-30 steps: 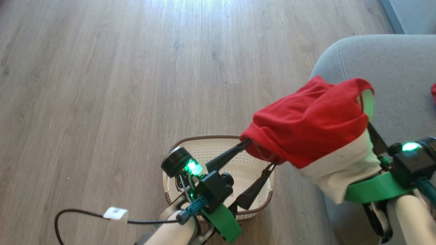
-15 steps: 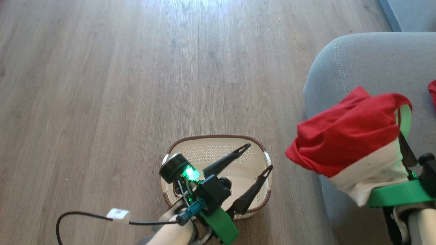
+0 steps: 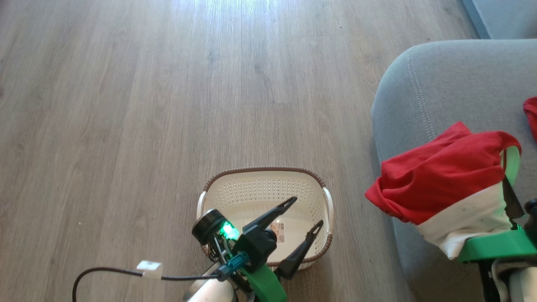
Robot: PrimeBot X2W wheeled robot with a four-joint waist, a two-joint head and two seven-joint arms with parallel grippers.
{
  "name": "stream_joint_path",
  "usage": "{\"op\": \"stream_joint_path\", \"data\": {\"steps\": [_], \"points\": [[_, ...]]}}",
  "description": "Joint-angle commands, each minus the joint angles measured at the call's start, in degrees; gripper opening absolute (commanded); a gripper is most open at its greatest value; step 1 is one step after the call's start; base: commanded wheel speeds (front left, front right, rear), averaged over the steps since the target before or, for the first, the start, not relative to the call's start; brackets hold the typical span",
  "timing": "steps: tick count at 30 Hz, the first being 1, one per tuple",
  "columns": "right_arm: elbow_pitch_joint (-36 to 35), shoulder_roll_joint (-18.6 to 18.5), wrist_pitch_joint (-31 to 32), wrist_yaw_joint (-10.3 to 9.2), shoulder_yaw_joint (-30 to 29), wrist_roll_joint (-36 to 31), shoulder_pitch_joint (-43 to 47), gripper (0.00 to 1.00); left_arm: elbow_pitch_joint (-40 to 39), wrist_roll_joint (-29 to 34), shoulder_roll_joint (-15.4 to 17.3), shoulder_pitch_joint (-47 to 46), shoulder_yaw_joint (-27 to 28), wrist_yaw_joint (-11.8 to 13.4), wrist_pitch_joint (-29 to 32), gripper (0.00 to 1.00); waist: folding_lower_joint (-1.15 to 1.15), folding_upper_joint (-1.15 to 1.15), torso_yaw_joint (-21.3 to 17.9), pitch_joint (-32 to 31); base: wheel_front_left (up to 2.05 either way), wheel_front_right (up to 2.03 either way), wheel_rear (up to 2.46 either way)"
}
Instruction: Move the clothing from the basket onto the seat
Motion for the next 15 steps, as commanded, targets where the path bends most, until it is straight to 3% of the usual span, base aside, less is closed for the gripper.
{"op": "stream_joint_path", "data": {"steps": [1,15], "points": [[-1.46,-0.51,-0.13,0.4,0.86,0.24,-1.31,0.0,-1.35,-0.53,-0.25,-1.25,1.78,-0.36,-0.28,1.0,0.0,0.0,0.02,-0.01,0.0,0.0,0.0],[-0.95,-0.79,-0.13,0.4,1.03,0.54,-1.89,0.0,0.36,-3.09,-0.28,-0.75,1.86,-0.5,-0.28,1.0,0.0,0.0,-0.02,0.01,0.0,0.0,0.0]]}}
